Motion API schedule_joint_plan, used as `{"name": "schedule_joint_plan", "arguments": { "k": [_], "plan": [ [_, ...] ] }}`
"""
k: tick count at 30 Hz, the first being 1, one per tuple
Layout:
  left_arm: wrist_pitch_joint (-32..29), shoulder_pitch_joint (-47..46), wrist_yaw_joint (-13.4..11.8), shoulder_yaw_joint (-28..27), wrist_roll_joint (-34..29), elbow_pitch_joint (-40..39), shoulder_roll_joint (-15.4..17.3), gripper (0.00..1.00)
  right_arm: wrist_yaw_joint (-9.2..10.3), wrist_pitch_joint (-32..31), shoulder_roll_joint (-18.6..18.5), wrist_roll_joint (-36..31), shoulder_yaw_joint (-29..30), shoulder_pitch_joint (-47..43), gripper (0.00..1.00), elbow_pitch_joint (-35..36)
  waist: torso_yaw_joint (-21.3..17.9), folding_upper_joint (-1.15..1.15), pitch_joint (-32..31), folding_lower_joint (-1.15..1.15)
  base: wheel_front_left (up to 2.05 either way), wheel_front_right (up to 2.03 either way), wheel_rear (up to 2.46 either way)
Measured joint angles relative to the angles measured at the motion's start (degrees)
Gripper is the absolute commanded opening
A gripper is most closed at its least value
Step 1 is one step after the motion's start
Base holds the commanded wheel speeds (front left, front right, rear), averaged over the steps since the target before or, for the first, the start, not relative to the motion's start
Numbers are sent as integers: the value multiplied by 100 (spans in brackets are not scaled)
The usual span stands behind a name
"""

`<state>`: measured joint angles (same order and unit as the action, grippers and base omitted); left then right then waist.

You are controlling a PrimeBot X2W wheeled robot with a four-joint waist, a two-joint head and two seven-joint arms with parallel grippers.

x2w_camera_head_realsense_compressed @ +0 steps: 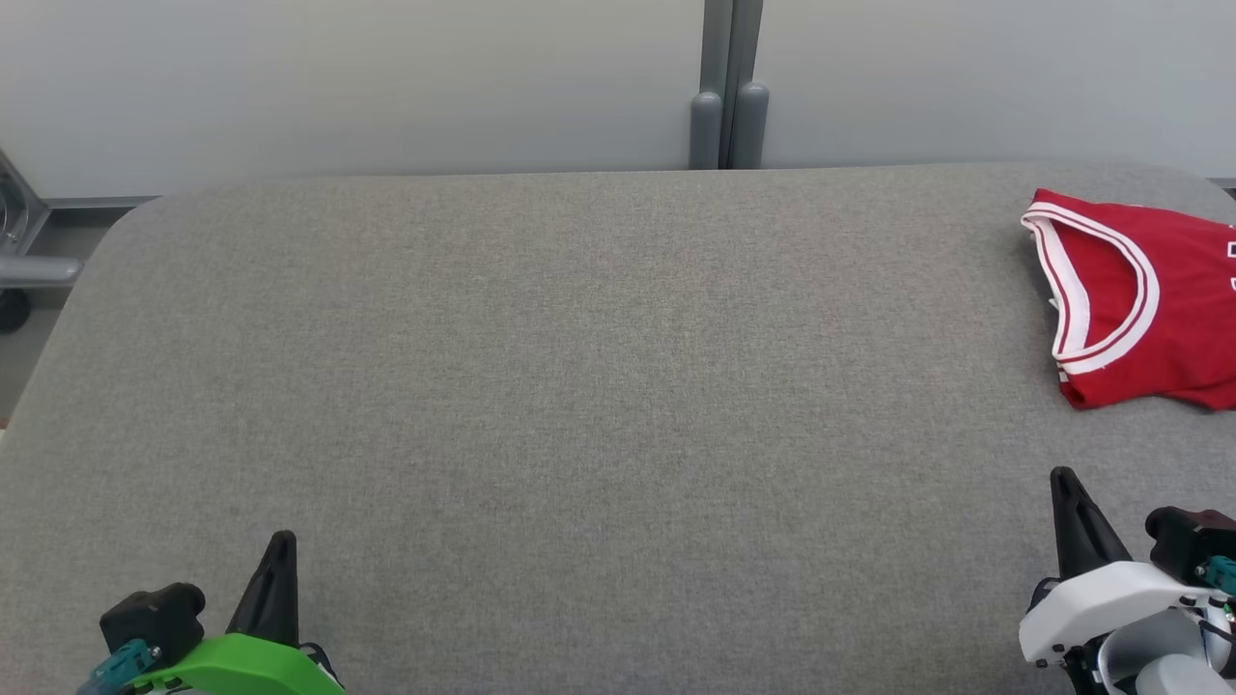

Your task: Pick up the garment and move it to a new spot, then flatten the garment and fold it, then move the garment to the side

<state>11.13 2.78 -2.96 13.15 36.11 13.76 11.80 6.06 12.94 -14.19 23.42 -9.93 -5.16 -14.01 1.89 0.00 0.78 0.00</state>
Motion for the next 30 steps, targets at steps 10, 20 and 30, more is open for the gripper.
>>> {"name": "schedule_joint_plan", "arguments": {
  "k": [10, 20, 30],
  "plan": [
    [-190, -4, 96, -183, 625, -3, -96, 0, -118, -242, 160, 867, 174, 32, 0, 0, -20, 0, -7, 0, 0, 0, 0],
    [-387, -21, 169, -371, 1196, -3, -192, 0, -253, -454, 270, 1545, 370, 126, 0, 1, -41, 0, -15, 0, 0, 0, 0],
    [-525, -50, 245, -536, 1728, -3, -297, 0, -355, -638, 370, 2189, 539, 232, 0, 0, -59, 0, -22, 0, 0, 0, 0]
  ]
}}
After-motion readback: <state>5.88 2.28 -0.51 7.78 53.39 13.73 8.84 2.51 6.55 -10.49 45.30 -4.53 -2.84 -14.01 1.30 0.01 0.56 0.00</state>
